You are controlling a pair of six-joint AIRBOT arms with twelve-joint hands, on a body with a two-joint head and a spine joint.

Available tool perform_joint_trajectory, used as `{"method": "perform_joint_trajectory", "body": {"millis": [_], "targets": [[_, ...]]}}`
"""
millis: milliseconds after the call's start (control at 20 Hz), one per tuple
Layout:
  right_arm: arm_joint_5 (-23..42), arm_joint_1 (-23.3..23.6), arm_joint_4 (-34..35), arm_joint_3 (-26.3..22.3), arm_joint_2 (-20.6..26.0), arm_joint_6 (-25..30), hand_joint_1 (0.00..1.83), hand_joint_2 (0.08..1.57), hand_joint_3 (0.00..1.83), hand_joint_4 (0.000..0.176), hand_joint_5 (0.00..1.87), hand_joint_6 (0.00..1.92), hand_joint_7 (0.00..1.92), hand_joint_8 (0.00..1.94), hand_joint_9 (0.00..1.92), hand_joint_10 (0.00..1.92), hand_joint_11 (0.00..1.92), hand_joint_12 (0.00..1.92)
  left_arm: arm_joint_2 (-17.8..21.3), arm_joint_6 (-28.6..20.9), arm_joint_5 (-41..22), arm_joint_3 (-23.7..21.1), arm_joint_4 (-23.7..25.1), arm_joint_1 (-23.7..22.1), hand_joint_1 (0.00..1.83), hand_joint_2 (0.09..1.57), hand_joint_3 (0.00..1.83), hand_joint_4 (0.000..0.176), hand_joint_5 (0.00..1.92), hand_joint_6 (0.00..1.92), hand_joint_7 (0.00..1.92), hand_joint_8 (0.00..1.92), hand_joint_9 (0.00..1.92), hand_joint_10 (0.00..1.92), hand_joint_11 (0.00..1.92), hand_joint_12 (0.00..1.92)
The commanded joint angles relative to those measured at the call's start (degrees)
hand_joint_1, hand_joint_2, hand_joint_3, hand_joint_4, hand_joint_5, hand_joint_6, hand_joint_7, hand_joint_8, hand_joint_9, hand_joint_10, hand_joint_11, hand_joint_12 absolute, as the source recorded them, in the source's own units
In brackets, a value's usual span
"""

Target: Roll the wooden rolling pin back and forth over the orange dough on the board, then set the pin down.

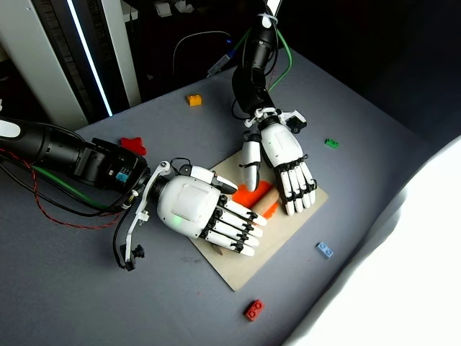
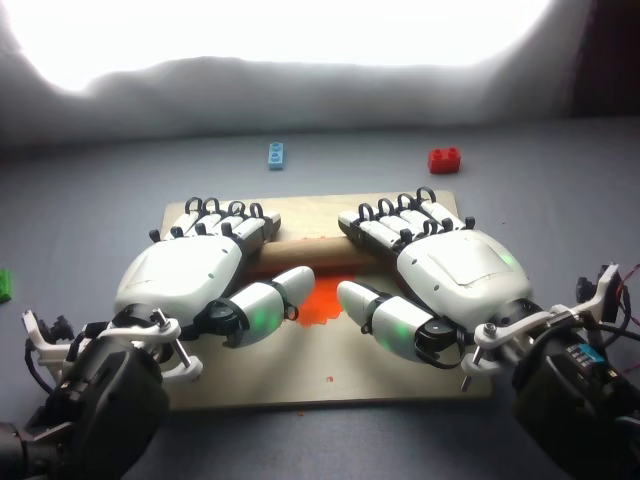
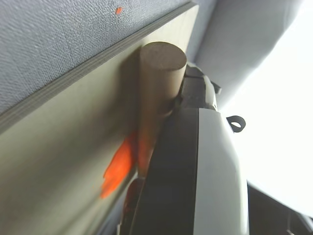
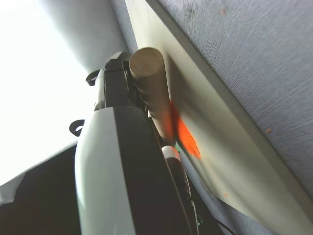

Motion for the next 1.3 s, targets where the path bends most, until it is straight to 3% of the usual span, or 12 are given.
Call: {"method": "perform_joint_trajectory", "body": {"millis": [0,200,300,500,600,800,1050,1250], "targets": [[3.4,-0.6,-1.8,-0.5,0.2,-0.3,0.0,1.41,0.0,0.0,0.23,0.05,0.28,0.01,0.21,0.05,0.0,0.44,0.2,-0.8,-4.3,-0.2,1.6,0.6,0.0,1.35,0.0,0.0,0.25,0.0,0.22,0.0,0.17,0.0,0.0,0.34],[3.8,-1.2,-1.8,-1.4,0.4,-0.7,0.0,1.41,0.0,0.0,0.21,0.03,0.27,0.0,0.2,0.04,0.0,0.39,0.2,-1.4,-6.5,-0.8,1.8,1.5,0.0,1.35,0.0,0.0,0.27,0.0,0.25,0.0,0.19,0.01,0.0,0.43],[3.9,-1.4,-1.8,-1.7,0.4,-0.8,0.0,1.41,0.0,0.0,0.21,0.03,0.28,0.0,0.21,0.04,0.0,0.43,0.2,-1.6,-7.0,-1.0,2.2,1.7,0.0,1.35,0.0,0.0,0.27,0.0,0.25,0.0,0.19,0.01,0.0,0.43],[4.4,-1.8,-1.8,-2.2,0.5,-1.4,0.0,1.41,0.0,0.0,0.21,0.03,0.24,0.0,0.18,0.03,0.0,0.31,0.3,-2.1,-8.8,-1.9,2.3,2.8,0.0,1.35,0.0,0.0,0.25,0.0,0.23,0.0,0.18,0.0,0.0,0.38],[4.7,-2.0,-1.8,-2.7,0.6,-1.6,0.0,1.41,0.0,0.0,0.21,0.03,0.27,0.01,0.21,0.04,0.0,0.39,0.5,-2.1,-9.5,-2.6,2.3,3.5,0.0,1.35,0.0,0.0,0.27,0.01,0.24,0.0,0.19,0.01,0.0,0.4],[5.7,-2.3,-1.8,-3.8,0.6,-2.4,0.0,1.4,0.0,0.0,0.21,0.03,0.25,0.0,0.19,0.03,0.0,0.31,0.6,-2.3,-10.1,-3.7,2.3,4.6,0.0,1.35,0.0,0.0,0.27,0.0,0.25,0.01,0.19,0.01,0.0,0.4],[6.4,-2.9,-1.8,-5.3,0.7,-3.4,0.0,1.4,0.0,0.0,0.23,0.03,0.27,0.01,0.22,0.04,0.0,0.42,0.9,-2.4,-10.5,-4.6,2.9,5.5,0.0,1.35,0.0,0.0,0.28,0.01,0.25,0.01,0.19,0.0,0.0,0.37],[6.5,-3.2,-1.8,-5.5,0.7,-3.8,0.0,1.4,0.0,0.0,0.22,0.03,0.28,0.01,0.22,0.04,0.0,0.36,1.5,-2.5,-10.5,-5.7,3.7,6.1,0.0,1.35,0.0,0.0,0.27,0.0,0.25,0.0,0.18,0.0,0.0,0.36]]}}
